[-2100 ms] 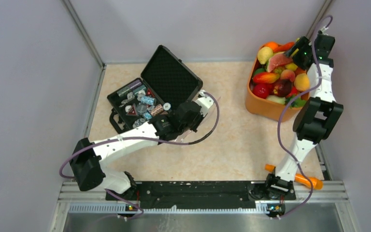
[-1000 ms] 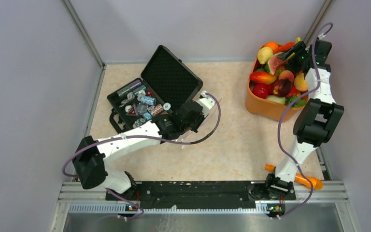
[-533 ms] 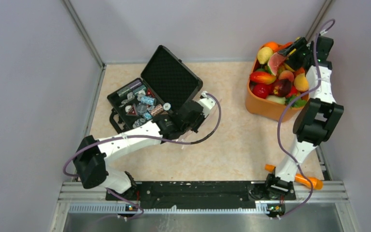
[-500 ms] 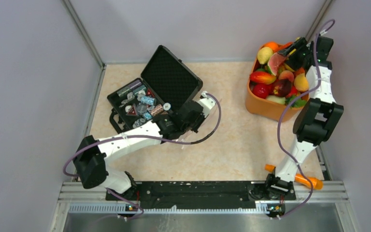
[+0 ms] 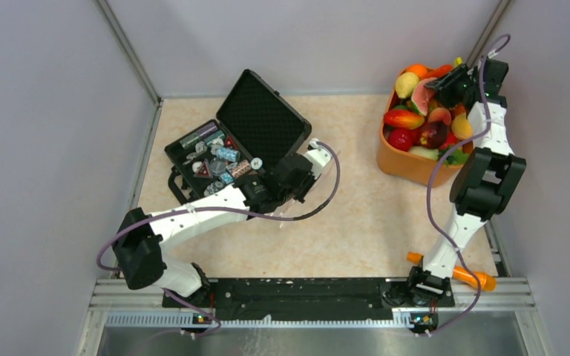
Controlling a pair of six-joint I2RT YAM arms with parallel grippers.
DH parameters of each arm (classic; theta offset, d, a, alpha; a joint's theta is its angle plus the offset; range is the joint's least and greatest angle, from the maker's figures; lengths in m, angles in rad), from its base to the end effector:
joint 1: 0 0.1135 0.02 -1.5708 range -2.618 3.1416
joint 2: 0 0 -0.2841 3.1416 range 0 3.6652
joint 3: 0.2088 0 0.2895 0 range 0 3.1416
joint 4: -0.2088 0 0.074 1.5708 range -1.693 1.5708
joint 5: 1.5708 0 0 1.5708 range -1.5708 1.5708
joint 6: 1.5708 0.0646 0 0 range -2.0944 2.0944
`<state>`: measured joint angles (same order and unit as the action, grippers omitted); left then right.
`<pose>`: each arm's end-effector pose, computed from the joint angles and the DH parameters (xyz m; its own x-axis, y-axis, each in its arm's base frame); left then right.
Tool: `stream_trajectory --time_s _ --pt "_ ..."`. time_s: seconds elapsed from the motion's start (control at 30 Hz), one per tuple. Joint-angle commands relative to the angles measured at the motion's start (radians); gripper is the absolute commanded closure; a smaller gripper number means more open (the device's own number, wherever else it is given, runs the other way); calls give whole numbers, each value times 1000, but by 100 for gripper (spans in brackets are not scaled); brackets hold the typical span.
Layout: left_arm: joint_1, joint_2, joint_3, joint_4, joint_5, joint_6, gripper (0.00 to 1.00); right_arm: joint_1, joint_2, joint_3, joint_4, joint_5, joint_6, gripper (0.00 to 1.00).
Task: Place the food in the zip-top bag and seal the zipper
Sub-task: Pick up the fake fruit from the bin.
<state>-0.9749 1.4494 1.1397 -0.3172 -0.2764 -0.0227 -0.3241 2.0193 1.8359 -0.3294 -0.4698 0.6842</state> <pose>0.2300 -0.3078 0.2865 -0.3444 0.4690 -0.8133 0.6646 0.7337 0.1417 0.5281 -0.1466 0.3123 -0.4173 0.7347 -0.5349 0.2242 0.6536 0.7229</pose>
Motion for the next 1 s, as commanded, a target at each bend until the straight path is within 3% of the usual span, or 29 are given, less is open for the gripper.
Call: stream_trajectory --time_s 0.0,0.1,0.17,0.4,0.63,0.7,0.8,0.87,0.97 --pt "4 -3 43 10 1 4 100 -4 -24 -14 89 -43 23 61" --pt "4 -1 47 0 -3 3 100 -5 -57 -34 108 -28 7 75" --pt "4 -3 48 -6 -3 3 100 -5 -79 -51 124 -15 -5 100" --pt "4 -7 50 -27 -14 0 100 -6 -168 -124 271 -88 14 100" --pt "4 -16 53 -35 -38 -9 100 -4 -301 -164 305 -137 10 100" --pt "4 -21 58 -35 -32 -9 100 5 -375 -256 390 -177 29 100" --pt "3 -27 68 -43 -8 11 100 47 -537 -492 672 -252 30 100" --pt "3 -38 82 -68 31 13 100 94 -658 -665 878 -224 -15 100" --pt "3 -138 80 -77 139 50 100 160 -812 -837 1002 -217 -68 100"
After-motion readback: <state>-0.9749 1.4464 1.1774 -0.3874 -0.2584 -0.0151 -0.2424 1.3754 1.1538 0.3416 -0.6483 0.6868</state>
